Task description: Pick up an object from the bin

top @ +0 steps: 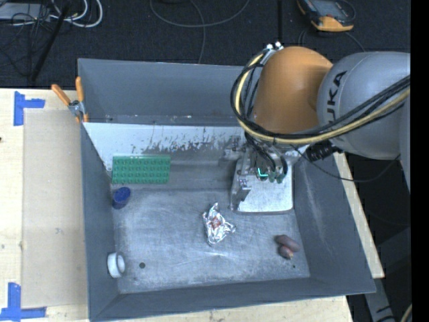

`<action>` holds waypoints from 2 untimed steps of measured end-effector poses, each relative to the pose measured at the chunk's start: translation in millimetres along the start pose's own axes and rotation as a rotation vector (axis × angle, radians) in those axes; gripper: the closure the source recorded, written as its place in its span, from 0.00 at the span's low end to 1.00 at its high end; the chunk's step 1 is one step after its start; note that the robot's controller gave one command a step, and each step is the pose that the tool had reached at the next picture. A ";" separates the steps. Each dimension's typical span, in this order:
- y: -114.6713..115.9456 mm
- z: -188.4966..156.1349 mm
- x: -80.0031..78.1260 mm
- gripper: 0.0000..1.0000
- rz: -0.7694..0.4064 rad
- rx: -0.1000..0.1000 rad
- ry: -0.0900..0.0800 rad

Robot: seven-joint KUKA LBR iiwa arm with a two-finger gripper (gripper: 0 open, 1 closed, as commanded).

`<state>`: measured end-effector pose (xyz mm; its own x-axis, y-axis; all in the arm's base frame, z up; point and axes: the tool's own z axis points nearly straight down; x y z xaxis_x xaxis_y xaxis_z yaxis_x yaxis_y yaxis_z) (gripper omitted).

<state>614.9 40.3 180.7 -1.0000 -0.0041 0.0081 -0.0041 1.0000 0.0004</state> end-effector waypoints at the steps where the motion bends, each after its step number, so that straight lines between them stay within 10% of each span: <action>1: -46.5 110.4 44.9 0.00 -0.072 -0.004 -0.012; 2: -47.0 107.5 44.9 1.00 -0.072 -0.002 -0.006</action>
Offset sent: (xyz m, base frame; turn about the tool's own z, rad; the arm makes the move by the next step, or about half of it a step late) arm -0.0470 -0.0482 -0.1107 -0.0734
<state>569.3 -6.8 73.6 -0.9971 -0.0756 0.0017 -0.0756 0.9971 0.0024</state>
